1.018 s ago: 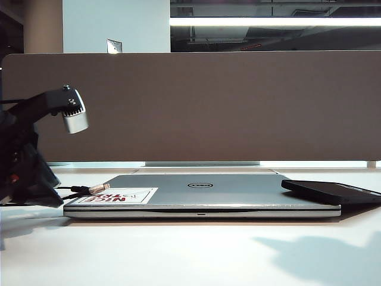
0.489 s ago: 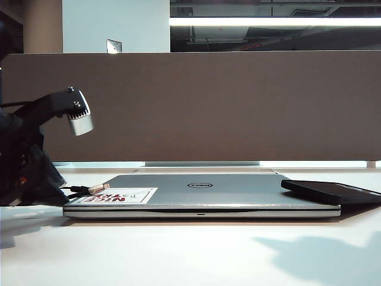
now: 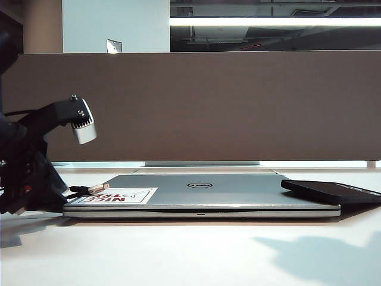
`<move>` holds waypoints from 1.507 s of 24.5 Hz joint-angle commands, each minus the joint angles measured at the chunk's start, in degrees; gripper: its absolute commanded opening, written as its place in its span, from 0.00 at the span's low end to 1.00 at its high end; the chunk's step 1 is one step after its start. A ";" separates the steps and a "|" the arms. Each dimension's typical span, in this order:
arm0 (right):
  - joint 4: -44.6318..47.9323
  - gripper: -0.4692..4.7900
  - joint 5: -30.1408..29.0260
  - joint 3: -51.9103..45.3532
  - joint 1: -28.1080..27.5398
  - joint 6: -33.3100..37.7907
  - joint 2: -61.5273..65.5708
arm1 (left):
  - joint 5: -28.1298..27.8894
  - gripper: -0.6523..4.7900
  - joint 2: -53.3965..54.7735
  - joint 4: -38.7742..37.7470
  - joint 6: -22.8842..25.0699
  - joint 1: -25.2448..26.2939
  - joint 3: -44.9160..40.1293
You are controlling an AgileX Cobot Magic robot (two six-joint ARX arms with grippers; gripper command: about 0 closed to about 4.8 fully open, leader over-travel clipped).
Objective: Pick up the charging cable and the phone, plug the charging cable into the charging port on the phone, and finally place them back on the table.
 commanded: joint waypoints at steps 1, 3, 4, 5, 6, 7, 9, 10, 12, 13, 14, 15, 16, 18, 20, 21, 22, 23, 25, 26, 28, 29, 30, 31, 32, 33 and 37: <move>1.40 0.08 -0.07 0.15 -0.07 0.02 -0.17 | 0.31 0.49 0.46 1.42 -0.20 -0.04 0.04; 1.40 0.08 -0.07 0.15 -0.07 0.02 -0.17 | 0.31 0.38 0.46 1.44 -0.22 -0.04 0.07; 1.40 0.08 -0.07 0.15 -0.07 0.02 -0.17 | 0.31 0.31 0.48 1.44 -0.24 -0.04 0.07; 1.42 0.08 -0.07 0.15 -0.07 0.02 -0.17 | 0.31 0.22 0.48 1.42 -0.24 -0.04 0.07; 1.40 0.08 -0.07 0.15 -0.07 0.02 -0.17 | 0.31 0.15 0.48 1.42 -0.28 -0.04 0.07; 1.42 0.08 -0.07 0.15 -0.07 0.02 -0.17 | 0.31 0.11 0.48 1.42 -0.50 -0.04 0.07; 1.40 0.08 -0.07 0.15 -0.07 0.02 -0.17 | 0.31 0.10 0.48 1.40 -1.57 -0.04 0.07; 1.40 0.08 -0.07 0.15 -0.07 0.02 -0.17 | 0.31 0.10 0.48 1.36 -1.97 -0.04 0.07; 1.40 0.08 -0.07 0.15 -0.07 0.02 -0.17 | 0.31 0.10 0.48 1.36 -2.86 -0.04 0.07; 1.40 0.08 -0.07 0.15 -0.07 0.02 -0.17 | 0.31 0.10 0.48 1.36 -3.48 -0.04 0.07; 1.40 0.08 -0.07 0.15 -0.07 0.02 -0.17 | 0.31 0.11 0.46 1.36 -4.83 -0.04 0.11; 1.40 0.08 -0.07 0.15 -0.07 0.04 -0.17 | 0.31 0.10 0.35 1.36 -6.21 -0.04 0.15; 1.40 0.08 -0.07 0.15 -0.07 0.02 -0.17 | 0.31 0.10 0.15 1.36 -7.78 -0.04 0.20; 1.42 0.08 0.13 0.15 -0.09 0.09 -0.17 | 0.31 0.11 -1.46 0.02 -13.09 -0.07 1.05; 1.44 0.08 0.46 0.15 -0.07 0.26 -0.17 | 0.31 0.10 -4.17 -1.75 -17.90 -0.07 2.54; 1.44 0.08 0.57 0.15 -0.09 0.28 -0.17 | 0.31 0.11 -5.22 -2.45 -19.71 -0.09 3.15; 1.44 0.08 0.59 0.15 -0.09 0.50 -0.15 | 0.31 0.11 -6.34 -2.99 -22.03 -0.09 3.80; 1.42 0.08 1.49 0.15 -0.15 2.64 -0.15 | 0.31 0.11 -9.14 -3.87 -28.41 -0.20 5.18; 1.36 0.08 3.56 0.15 -0.17 6.23 -0.15 | 0.31 0.11 -13.16 -4.46 -36.17 -1.42 6.84; 1.40 0.08 4.35 0.17 -0.31 7.04 -0.15 | 0.31 0.11 -14.80 -4.61 -38.38 -2.34 7.34; 1.36 0.08 4.61 0.37 -0.94 8.15 -0.15 | 0.31 0.11 -17.18 -4.70 -41.35 -4.04 7.78; 1.33 0.08 4.66 0.55 -1.53 8.79 -0.15 | 0.31 0.11 -18.45 -4.76 -43.04 -5.40 7.91; 1.14 0.08 4.63 0.81 -2.10 9.38 -0.15 | 0.31 0.11 -19.63 -4.76 -44.44 -6.99 7.91; 0.74 0.08 4.61 1.16 -3.08 9.79 -0.15 | 0.31 0.11 -20.41 -4.79 -45.44 -8.31 7.91; 0.33 0.08 4.61 1.46 -3.93 10.10 -0.15 | 0.31 0.11 -21.18 -4.85 -46.58 -9.57 7.91; -0.24 0.08 4.63 1.81 -4.92 10.64 -0.15 | 0.31 0.11 -21.90 -4.87 -47.69 -11.13 7.91; -1.84 0.08 3.96 2.16 -9.99 14.19 -0.13 | 0.31 0.11 -23.12 -4.72 -51.32 -15.87 7.91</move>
